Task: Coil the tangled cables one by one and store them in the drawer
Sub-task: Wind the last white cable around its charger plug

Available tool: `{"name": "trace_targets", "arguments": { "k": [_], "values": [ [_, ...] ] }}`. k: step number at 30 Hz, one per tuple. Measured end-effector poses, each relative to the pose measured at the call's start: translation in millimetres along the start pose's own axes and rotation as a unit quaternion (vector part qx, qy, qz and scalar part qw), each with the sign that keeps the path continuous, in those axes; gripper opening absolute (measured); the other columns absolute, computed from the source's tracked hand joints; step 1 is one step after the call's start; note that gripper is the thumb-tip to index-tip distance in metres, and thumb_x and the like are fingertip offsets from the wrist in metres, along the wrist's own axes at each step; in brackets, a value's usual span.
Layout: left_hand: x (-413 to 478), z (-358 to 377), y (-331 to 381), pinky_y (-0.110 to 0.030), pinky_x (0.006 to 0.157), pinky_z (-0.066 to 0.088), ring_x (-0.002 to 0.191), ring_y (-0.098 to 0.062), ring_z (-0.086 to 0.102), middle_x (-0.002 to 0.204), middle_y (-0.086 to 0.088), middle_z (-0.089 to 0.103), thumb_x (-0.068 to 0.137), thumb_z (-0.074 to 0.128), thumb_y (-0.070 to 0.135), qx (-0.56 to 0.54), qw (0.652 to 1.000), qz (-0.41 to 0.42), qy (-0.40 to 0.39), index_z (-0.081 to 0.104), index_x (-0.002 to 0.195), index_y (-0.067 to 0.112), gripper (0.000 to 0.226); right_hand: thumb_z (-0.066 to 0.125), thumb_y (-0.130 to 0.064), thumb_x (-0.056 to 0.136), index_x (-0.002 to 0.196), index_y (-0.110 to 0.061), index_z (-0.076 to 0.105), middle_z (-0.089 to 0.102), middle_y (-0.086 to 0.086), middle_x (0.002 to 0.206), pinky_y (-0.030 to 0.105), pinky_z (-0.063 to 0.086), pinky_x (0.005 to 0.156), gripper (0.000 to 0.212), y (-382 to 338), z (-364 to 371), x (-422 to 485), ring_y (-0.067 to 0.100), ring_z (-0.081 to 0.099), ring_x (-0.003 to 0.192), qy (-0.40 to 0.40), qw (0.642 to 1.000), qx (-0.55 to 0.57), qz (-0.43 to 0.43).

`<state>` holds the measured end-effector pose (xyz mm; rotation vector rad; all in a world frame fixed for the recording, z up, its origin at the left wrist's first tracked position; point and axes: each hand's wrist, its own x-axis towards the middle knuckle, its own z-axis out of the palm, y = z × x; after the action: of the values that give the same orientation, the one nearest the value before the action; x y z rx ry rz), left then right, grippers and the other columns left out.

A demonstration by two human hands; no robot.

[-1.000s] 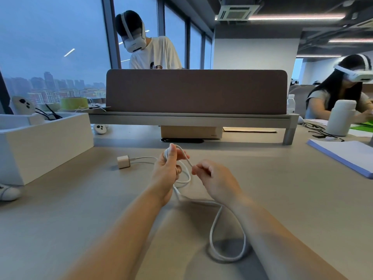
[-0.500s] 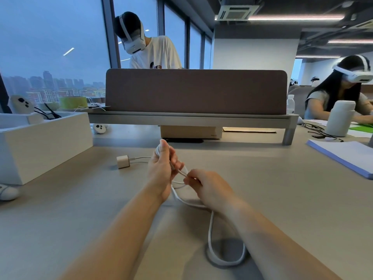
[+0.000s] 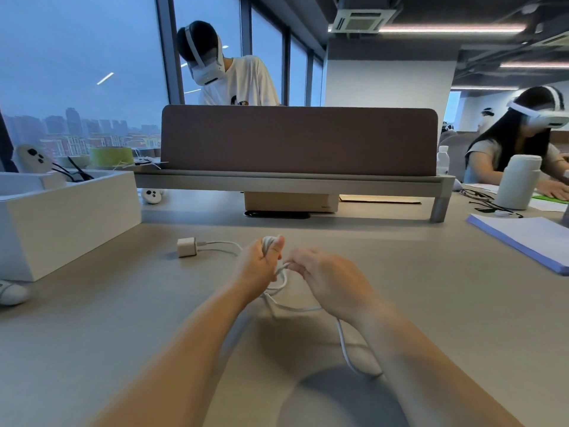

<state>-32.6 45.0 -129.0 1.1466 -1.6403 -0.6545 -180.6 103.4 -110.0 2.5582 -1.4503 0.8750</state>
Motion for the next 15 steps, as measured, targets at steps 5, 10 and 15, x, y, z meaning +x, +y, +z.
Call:
{"name": "trace_targets", "arguments": {
  "k": [5,10,15],
  "values": [
    [-5,4,8,-0.024,0.055,0.042,0.047,-0.006,0.044,0.060,-0.001,0.046,0.100,0.035,0.044,0.044,0.994,-0.002,-0.099,0.048,0.073,0.012,0.044,0.041,-0.044,0.097,0.098,-0.022,0.059,0.062,-0.006,0.092,0.033,0.041,0.064,0.028,12,3,1,0.018,0.058,0.083,0.063,0.997,-0.021,0.043],
    [-12,2,17,-0.010,0.045,0.034,0.044,-0.002,0.040,0.058,0.004,0.044,0.098,0.023,0.052,0.004,0.987,-0.014,-0.161,0.050,0.067,0.016,0.054,0.042,-0.047,0.095,0.087,-0.021,0.056,0.058,-0.006,0.082,0.035,0.039,0.061,0.031,16,2,2,0.021,0.055,0.076,0.079,0.994,-0.040,0.060],
    [-13,-3,17,-0.012,0.045,0.031,0.047,-0.006,0.033,0.056,0.006,0.036,0.082,0.054,0.056,-0.014,0.979,0.016,-0.201,0.040,0.068,0.016,0.045,0.048,-0.036,0.096,0.087,-0.024,0.058,0.062,-0.006,0.085,0.034,0.039,0.062,0.018,17,1,1,0.021,0.056,0.079,0.100,0.993,-0.021,0.059]
  ]
}}
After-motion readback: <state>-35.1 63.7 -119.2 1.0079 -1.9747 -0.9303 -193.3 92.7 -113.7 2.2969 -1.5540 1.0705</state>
